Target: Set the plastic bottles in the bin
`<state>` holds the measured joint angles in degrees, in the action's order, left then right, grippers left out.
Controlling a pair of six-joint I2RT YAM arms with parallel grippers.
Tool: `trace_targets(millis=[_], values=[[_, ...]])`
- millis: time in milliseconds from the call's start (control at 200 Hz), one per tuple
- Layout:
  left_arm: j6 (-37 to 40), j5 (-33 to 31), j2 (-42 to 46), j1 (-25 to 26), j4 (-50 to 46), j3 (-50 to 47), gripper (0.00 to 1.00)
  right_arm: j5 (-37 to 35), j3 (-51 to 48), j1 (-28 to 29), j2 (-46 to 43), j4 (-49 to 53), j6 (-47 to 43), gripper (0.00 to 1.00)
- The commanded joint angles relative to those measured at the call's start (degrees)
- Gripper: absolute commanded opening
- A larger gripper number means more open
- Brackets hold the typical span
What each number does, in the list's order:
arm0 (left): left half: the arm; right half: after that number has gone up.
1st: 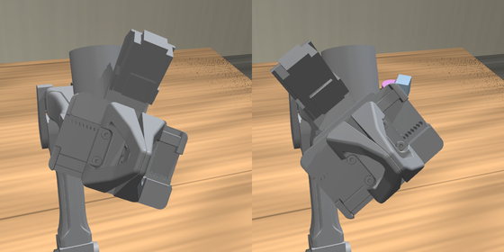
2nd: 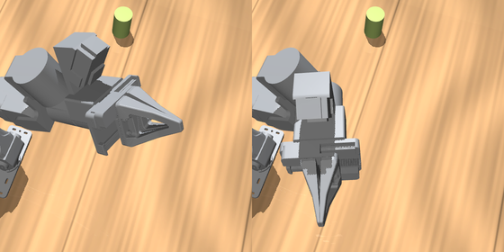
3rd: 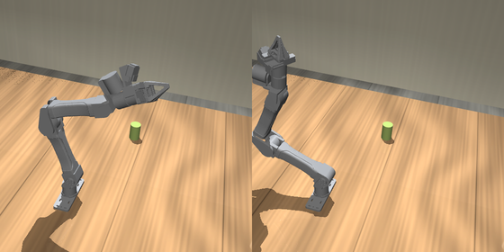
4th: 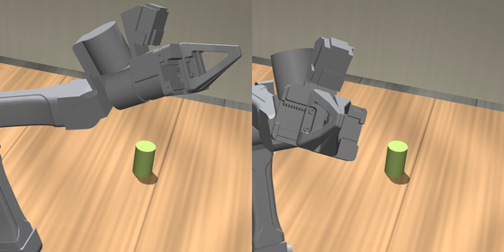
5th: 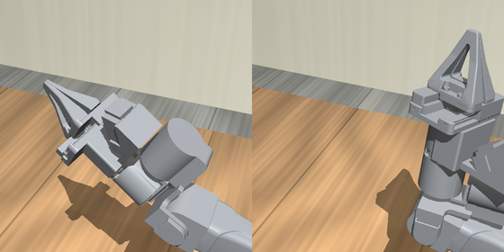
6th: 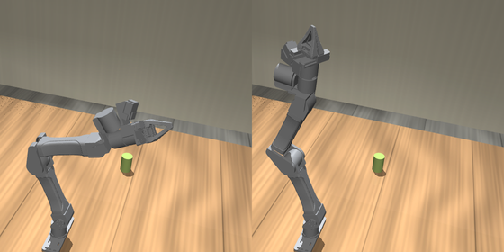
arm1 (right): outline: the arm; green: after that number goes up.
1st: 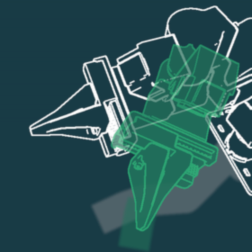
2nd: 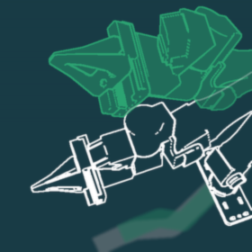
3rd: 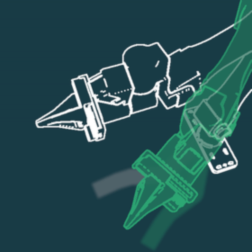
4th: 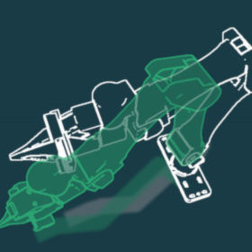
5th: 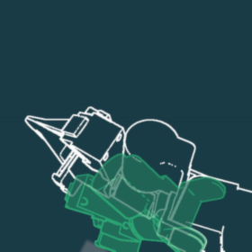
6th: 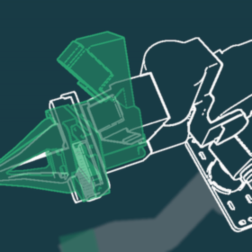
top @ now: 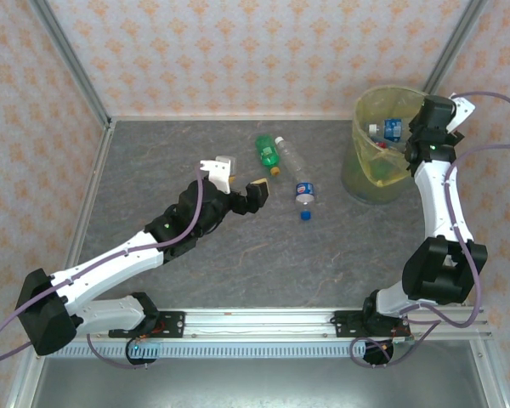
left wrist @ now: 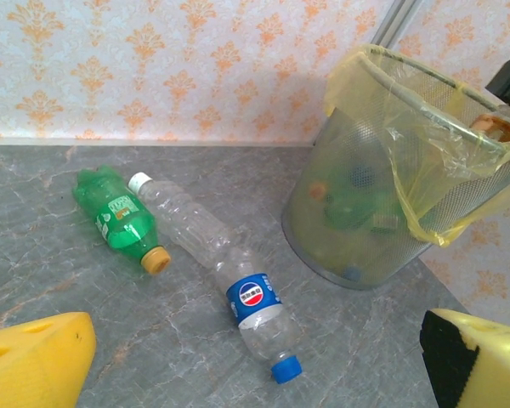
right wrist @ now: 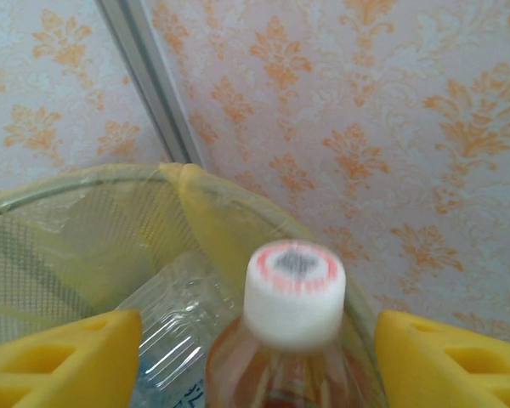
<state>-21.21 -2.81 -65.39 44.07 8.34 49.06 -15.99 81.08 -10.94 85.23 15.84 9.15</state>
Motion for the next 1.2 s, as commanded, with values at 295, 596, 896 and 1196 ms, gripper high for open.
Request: trace_targets(millis=[295, 596, 896, 1196], values=[[-0.93, 1.79, -1.01, -0.73, -0.16, 1.52, 0.99, 10.23, 5.16, -0.14, -4.40, 3.81, 0.29, 0.71], [-1.26, 2.28, -1.06, -0.81, -0.20, 1.17, 0.99, 9.84, 8.81, -0.20, -1.39, 4.85, 0.00, 0.71], [-1.53, 2.37, 0.07, -1.00, -1.67, 0.43, 0.99, 8.70, 14.59, -0.76, 8.23, 7.62, 1.69, 0.70], [-1.95, 1.11, 0.01, -1.10, -1.62, 0.20, 0.99, 12.26, 15.55, -1.19, 9.57, 11.52, 2.82, 0.69]])
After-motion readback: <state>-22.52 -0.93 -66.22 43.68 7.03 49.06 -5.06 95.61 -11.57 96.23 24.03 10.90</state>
